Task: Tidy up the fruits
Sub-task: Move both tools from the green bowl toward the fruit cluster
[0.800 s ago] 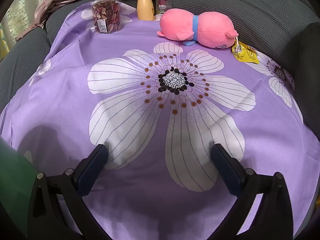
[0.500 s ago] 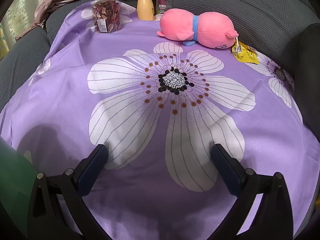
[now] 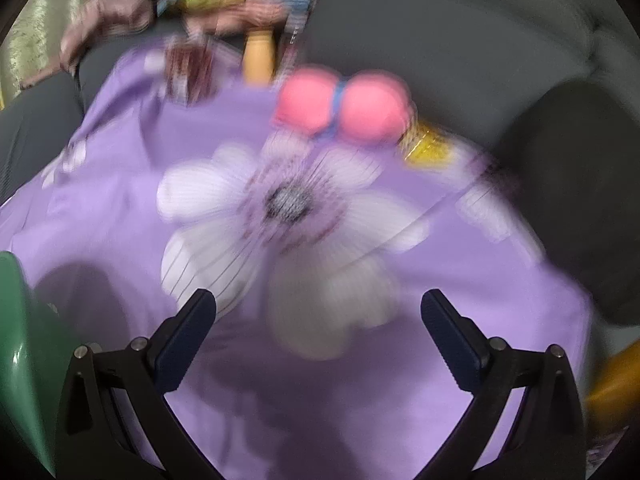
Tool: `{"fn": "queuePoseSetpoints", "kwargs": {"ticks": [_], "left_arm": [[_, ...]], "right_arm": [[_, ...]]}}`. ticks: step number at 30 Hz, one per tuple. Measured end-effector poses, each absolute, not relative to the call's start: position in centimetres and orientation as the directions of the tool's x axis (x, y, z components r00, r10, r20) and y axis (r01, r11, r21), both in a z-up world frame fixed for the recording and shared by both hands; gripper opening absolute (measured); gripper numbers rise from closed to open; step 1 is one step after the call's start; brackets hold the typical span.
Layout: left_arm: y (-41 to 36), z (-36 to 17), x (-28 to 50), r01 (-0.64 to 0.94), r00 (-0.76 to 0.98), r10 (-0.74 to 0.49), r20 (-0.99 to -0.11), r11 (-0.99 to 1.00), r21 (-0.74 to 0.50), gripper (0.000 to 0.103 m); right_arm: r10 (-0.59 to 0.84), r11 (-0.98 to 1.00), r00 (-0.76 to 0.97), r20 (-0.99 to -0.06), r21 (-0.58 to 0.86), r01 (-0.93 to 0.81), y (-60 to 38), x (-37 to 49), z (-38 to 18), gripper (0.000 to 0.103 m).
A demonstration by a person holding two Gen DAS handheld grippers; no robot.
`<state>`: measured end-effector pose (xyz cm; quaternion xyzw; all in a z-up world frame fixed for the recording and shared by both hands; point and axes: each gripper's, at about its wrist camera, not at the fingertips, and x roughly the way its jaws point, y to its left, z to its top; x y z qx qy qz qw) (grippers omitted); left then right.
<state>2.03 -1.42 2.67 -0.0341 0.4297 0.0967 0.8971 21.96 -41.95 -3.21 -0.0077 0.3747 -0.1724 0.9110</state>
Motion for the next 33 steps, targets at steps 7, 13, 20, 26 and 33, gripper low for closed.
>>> {"fn": "queuePoseSetpoints", "kwargs": {"ticks": [7,13,20,26,33], "left_arm": [[-0.9,3.4,1.5,-0.21,0.642,0.146,-0.753,0.978,0.01,0.101],[-0.4,4.1,0.2,-0.22,0.663,0.165,-0.731,0.975,0.02,0.101],[0.8,4.1,-1.2,-0.246,0.664,0.181,-0.725,0.969,0.016,0.101],[1.6,3.8,-2.3,-0.268,0.664,0.189,-0.724,0.964,0.007,0.101],[2.0,3.3,-2.9,-0.271,0.655,0.185,-0.732,0.962,0.001,0.101]], "right_arm": [[-0.052,0.998,0.832,-0.552,-0.069,0.016,-35.8,14.6,5.8,0.103],[0.373,0.886,0.758,-0.535,-0.039,-0.463,-24.0,8.2,8.2,0.103],[0.552,0.715,0.573,-0.605,-0.009,-0.699,-15.2,5.2,5.8,0.103],[0.549,0.691,0.537,-0.641,-0.013,-0.723,-11.2,3.2,4.1,0.103],[0.537,0.68,0.513,-0.669,-0.016,-0.733,-9.8,2.7,3.1,0.103]]}}
